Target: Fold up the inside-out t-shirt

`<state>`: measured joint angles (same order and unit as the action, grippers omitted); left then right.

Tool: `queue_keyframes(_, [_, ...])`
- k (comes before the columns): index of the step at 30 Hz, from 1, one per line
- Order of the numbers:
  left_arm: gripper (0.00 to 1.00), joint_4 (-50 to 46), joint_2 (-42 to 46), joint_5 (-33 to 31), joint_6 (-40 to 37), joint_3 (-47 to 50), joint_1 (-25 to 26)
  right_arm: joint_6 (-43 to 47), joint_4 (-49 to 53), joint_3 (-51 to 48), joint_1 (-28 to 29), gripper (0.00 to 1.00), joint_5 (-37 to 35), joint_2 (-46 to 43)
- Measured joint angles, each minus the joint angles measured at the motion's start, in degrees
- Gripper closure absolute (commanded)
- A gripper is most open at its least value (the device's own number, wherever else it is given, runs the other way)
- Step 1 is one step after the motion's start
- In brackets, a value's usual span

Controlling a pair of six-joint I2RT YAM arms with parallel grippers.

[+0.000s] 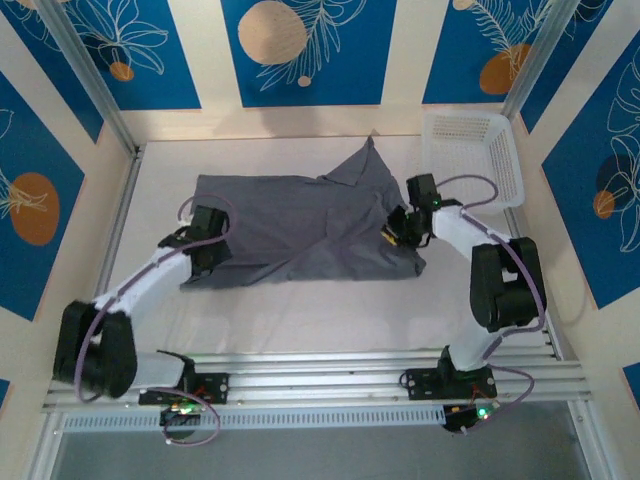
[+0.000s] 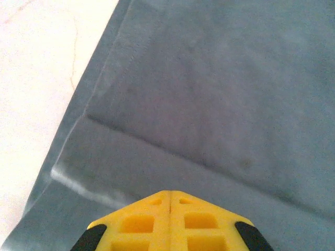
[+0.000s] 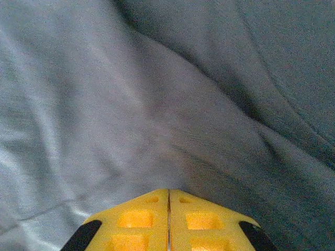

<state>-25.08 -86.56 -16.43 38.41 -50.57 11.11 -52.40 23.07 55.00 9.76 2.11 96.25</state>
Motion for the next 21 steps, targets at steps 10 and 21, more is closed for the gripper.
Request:
queue_keyframes(10, [1.00, 7.48, -4.28, 7.61, 3.30, 5.09, -5.55, -2.43, -4.42, -10.40, -0.68, 0.83, 0.68, -5.42])
queue_keyframes(21, [1.00, 1.99, 23.56, 12.00, 8.72, 26.25, -6.32, -4.85, 0.76, -26.77, -2.16, 0.68, 3.04, -26.82])
